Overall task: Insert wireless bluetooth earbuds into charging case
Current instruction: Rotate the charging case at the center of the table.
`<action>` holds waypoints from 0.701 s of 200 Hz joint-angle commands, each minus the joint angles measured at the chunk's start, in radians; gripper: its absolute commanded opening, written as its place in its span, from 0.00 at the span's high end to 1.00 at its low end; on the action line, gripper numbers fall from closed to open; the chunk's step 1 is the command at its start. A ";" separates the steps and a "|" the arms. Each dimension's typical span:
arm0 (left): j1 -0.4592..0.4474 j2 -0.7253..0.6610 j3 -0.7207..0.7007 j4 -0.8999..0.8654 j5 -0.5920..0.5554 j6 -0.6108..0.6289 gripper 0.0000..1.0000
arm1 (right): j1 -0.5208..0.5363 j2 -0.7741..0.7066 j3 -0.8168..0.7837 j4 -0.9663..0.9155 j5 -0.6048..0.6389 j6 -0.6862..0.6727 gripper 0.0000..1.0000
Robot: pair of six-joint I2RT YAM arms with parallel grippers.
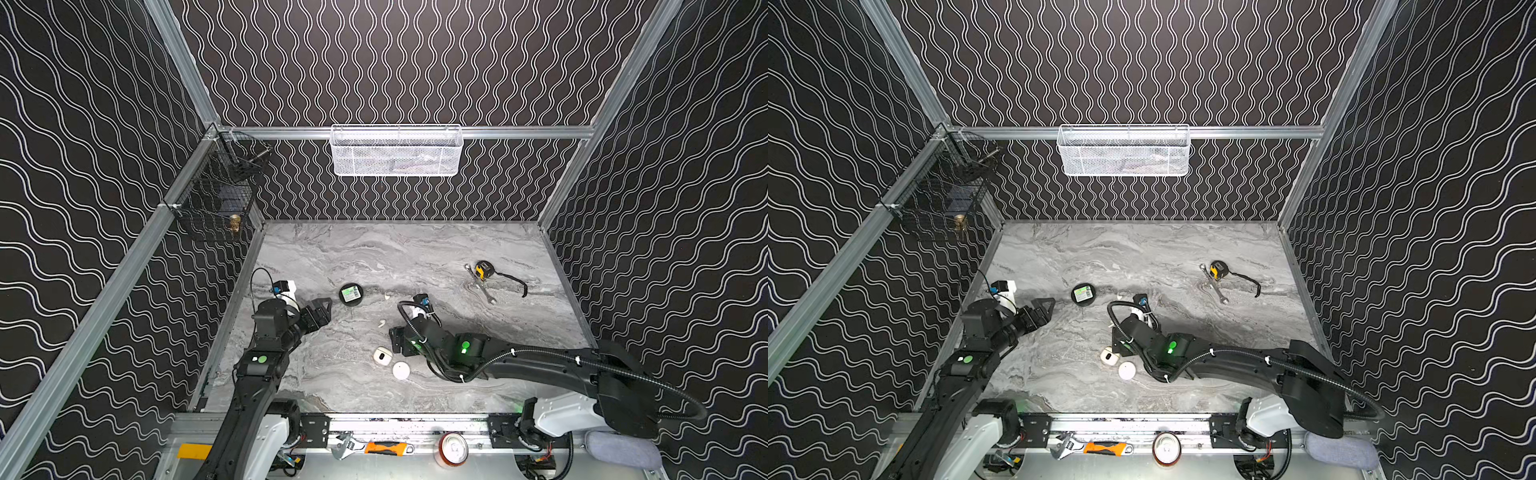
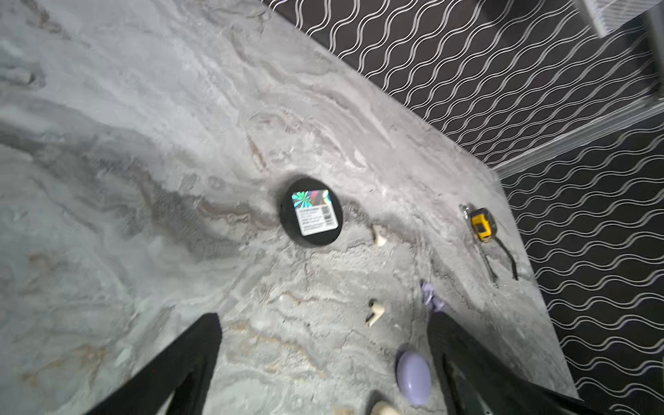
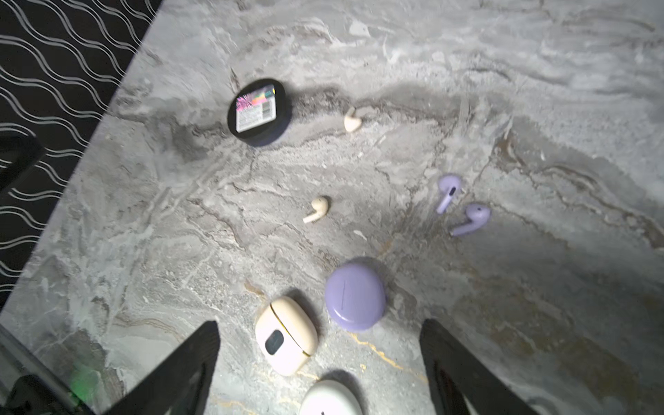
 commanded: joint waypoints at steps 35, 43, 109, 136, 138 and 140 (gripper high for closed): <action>0.000 -0.107 -0.071 -0.090 -0.002 0.049 0.12 | 0.017 0.051 0.013 -0.072 0.015 0.038 0.11; 0.000 -0.096 -0.082 -0.091 -0.012 0.057 0.13 | 0.016 0.072 0.019 -0.065 0.013 0.039 0.11; 0.000 -0.070 -0.104 -0.065 0.056 0.086 0.22 | -0.018 0.226 0.110 -0.072 -0.030 0.026 0.18; 0.000 -0.068 -0.107 -0.055 0.070 0.085 0.23 | -0.039 0.258 0.122 -0.073 -0.056 0.019 0.20; 0.000 -0.069 -0.108 -0.055 0.071 0.085 0.23 | -0.040 0.261 0.125 -0.075 -0.057 0.018 0.20; 0.000 -0.069 -0.109 -0.055 0.071 0.086 0.23 | -0.039 0.263 0.128 -0.077 -0.059 0.018 0.20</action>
